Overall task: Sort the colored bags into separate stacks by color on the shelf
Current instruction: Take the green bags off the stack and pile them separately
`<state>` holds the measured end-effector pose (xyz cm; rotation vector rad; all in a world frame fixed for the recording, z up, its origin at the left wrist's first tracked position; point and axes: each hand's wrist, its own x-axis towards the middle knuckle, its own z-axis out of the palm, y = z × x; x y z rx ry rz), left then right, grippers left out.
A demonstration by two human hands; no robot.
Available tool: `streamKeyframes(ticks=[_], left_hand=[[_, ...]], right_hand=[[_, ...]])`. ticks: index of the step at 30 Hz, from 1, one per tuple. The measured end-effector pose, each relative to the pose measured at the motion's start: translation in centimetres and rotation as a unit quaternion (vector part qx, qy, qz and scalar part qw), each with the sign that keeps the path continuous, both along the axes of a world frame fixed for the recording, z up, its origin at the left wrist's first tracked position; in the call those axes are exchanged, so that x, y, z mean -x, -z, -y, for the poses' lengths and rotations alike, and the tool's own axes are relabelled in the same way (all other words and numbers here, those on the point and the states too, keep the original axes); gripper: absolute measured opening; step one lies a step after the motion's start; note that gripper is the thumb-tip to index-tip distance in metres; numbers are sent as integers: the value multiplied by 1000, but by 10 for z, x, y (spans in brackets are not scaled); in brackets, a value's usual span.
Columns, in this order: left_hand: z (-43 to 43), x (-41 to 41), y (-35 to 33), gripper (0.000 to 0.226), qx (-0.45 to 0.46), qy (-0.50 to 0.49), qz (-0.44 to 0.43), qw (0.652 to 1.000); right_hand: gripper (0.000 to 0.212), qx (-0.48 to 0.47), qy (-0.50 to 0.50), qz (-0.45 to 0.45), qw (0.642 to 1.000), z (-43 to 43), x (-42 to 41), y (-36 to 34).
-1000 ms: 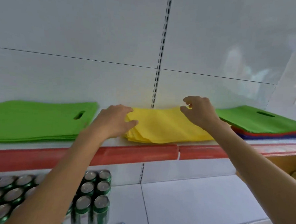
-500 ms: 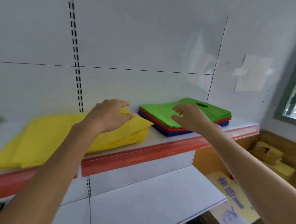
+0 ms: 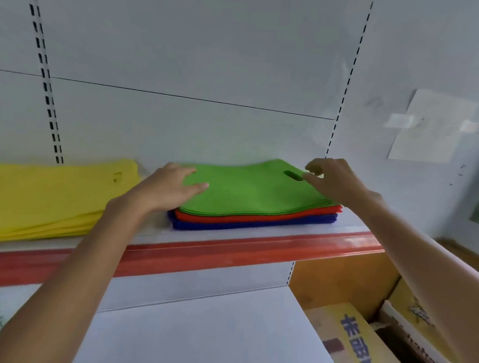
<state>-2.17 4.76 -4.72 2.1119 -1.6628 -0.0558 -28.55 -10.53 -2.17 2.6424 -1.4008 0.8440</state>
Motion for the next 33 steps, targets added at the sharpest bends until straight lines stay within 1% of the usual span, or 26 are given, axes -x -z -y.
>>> streamKeyframes(ticks=[2, 4, 8, 10, 13, 17, 20, 23, 25, 27, 29, 31, 33], left_hand=[[12, 3, 5, 69, -38, -49, -9, 998], [20, 7, 5, 72, -51, -82, -3, 995], [33, 20, 1, 70, -87, -104, -3, 991], [37, 23, 6, 65, -107, -114, 5, 988], [40, 25, 19, 61, -122, -128, 12, 984], [43, 30, 24, 61, -109, -155, 75, 979], [42, 33, 26, 58, -87, -151, 96, 980], [40, 33, 28, 54, -15, -143, 108, 984], [38, 35, 28, 50, 31, -145, 111, 983], [35, 38, 27, 50, 54, -146, 109, 982], [34, 40, 24, 52, 43, -150, 98, 983], [32, 40, 19, 56, 30, -159, 106, 981], [31, 40, 12, 57, 33, -161, 121, 979]], right_hand=[[29, -9, 5, 10, 1000, 21, 3, -3], [29, -14, 8, 8, 1000, 40, 2, -5], [34, -40, 9, -10, 999, 65, -7, -1], [35, -62, 18, -14, 998, 71, -10, 9], [36, -73, 27, 4, 997, 78, -13, 20], [39, -36, 48, 3, 998, 82, -12, 20], [36, -3, 56, -15, 998, 81, -13, 22], [33, 49, 57, -36, 996, 78, -15, 22], [33, 62, 46, -40, 996, 76, -15, 21], [36, 39, 37, -31, 998, 76, -15, 19], [40, -17, 37, -9, 999, 78, -14, 14], [36, -73, 37, 8, 997, 78, -13, 6], [25, -92, 35, 17, 995, 78, -11, -2]])
